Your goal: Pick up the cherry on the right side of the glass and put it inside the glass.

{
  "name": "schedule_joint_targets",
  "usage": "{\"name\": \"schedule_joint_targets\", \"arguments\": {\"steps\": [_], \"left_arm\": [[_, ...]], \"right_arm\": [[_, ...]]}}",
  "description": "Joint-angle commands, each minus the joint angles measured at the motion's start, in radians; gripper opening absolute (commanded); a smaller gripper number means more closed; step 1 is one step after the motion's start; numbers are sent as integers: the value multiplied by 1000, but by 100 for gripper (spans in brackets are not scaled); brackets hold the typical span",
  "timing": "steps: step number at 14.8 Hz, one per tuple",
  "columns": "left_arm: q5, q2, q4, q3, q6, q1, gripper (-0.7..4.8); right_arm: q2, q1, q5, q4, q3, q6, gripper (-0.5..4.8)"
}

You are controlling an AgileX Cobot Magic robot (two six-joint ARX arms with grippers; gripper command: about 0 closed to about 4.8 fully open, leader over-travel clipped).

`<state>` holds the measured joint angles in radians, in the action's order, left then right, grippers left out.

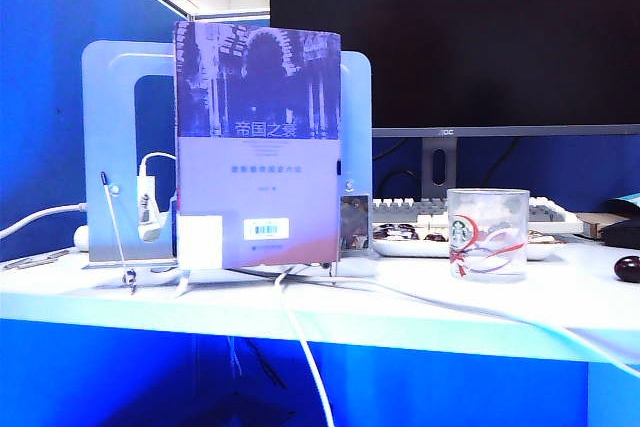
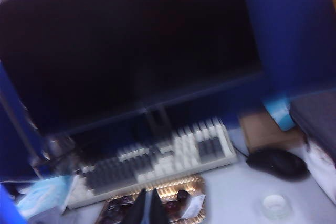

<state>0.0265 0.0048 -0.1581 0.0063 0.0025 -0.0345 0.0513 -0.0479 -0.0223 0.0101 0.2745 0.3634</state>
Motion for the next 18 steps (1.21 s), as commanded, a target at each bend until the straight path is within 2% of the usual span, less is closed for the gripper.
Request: {"name": "schedule_joint_targets", "arguments": {"steps": [1,3,5,6,7,8,9,10,11,13,15,16,18], "left_arm": [[-5,-3,-13,-1,-3,0,53],[-5,-3,-13,-1,-3,0,53],[-5,-3,-12,-1,-3,0,53],[-5,-3,-12,-1,-3,0,53],[-5,-3,-12,-1,-3,0,53],[-5,-3,-12,-1,-3,0,53],[-5,-3,-12,-1,-3,0,53],[-5,-3,-12,-1,-3,0,53],[-5,-3,-12,-1,-3,0,53],[-5,-3,-12,-1,-3,0,53],[-5,-3,-12,-1,-3,0,53],[-5,-3,-12,-1,-3,0,53],[-5,-3,-12,-1,-3,0,53]], "right_arm": [[242,-1,66,297,210,2,-1],[470,-1,160,418,374,-2,-1],[614,-1,230,426,473,13,-1],[668,0,323,426,510,119,-1],[690,-1,388,411,522,127,-1],[719,-1,505,379,522,105,-1],[752,2,563,380,522,32,-1],[771,2,561,392,523,-18,-1],[805,2,499,437,544,-87,-1],[883,2,283,525,613,-237,-1],[988,2,130,580,694,-306,-1],[1040,2,81,592,722,-338,-1],[1136,2,69,592,752,-364,-1]]}}
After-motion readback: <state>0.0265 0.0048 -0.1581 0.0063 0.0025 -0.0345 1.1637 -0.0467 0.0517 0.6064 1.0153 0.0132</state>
